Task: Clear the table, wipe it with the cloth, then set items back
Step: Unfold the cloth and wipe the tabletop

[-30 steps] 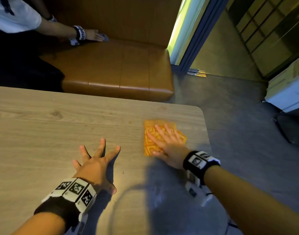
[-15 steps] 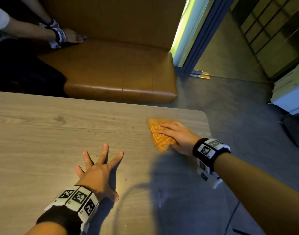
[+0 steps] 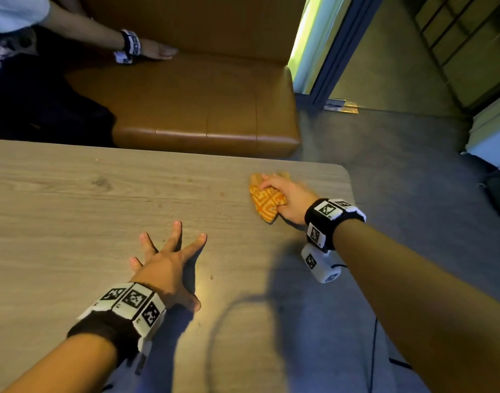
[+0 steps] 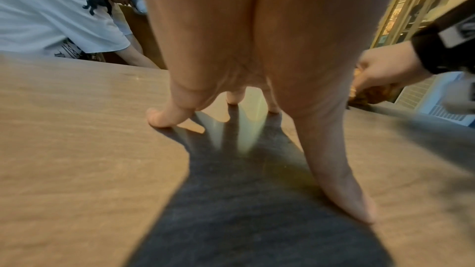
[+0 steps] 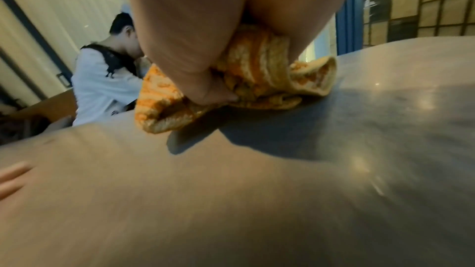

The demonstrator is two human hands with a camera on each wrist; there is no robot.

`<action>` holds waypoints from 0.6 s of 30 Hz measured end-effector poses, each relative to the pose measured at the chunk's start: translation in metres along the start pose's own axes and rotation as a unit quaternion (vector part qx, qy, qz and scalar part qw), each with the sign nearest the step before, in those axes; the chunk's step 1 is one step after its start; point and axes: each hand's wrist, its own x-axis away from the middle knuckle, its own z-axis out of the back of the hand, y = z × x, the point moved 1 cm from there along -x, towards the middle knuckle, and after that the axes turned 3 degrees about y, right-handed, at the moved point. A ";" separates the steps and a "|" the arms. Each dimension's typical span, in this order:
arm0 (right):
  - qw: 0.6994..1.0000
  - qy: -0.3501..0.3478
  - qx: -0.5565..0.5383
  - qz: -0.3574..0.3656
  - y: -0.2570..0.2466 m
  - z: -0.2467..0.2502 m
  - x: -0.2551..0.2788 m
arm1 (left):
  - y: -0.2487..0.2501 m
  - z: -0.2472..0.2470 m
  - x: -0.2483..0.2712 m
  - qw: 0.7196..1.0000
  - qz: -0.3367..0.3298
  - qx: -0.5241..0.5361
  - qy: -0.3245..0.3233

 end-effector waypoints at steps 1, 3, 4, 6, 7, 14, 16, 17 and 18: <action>1.000 -0.012 0.000 0.012 -0.002 -0.006 0.015 | 0.000 0.001 0.000 1.000 0.000 -0.003 -0.003; 0.999 -0.035 -0.009 0.020 -0.008 -0.021 0.051 | 0.002 0.003 0.002 1.000 -0.002 -0.007 -0.008; 0.998 -0.047 -0.022 0.020 -0.011 -0.029 0.070 | 0.003 0.004 0.003 1.000 -0.003 -0.012 -0.007; 0.996 -0.060 -0.060 0.029 -0.024 -0.047 0.113 | 0.004 0.006 0.005 1.000 -0.004 -0.020 -0.003; 0.994 -0.063 -0.073 0.042 -0.033 -0.059 0.136 | 0.005 0.007 0.006 1.000 -0.004 -0.022 0.000; 0.980 0.026 -0.178 0.087 -0.068 -0.103 0.249 | 0.003 -0.025 0.053 0.993 -0.061 -0.037 0.089; 0.946 0.110 -0.306 -0.018 -0.065 -0.080 0.235 | 0.003 -0.047 0.078 0.994 -0.073 -0.041 0.075; 0.924 0.173 -0.336 -0.059 -0.055 -0.068 0.221 | 0.002 -0.059 0.087 0.995 -0.070 -0.042 0.050; 0.921 0.225 -0.307 -0.084 -0.042 -0.058 0.203 | 0.000 -0.071 0.095 0.996 -0.064 -0.050 0.027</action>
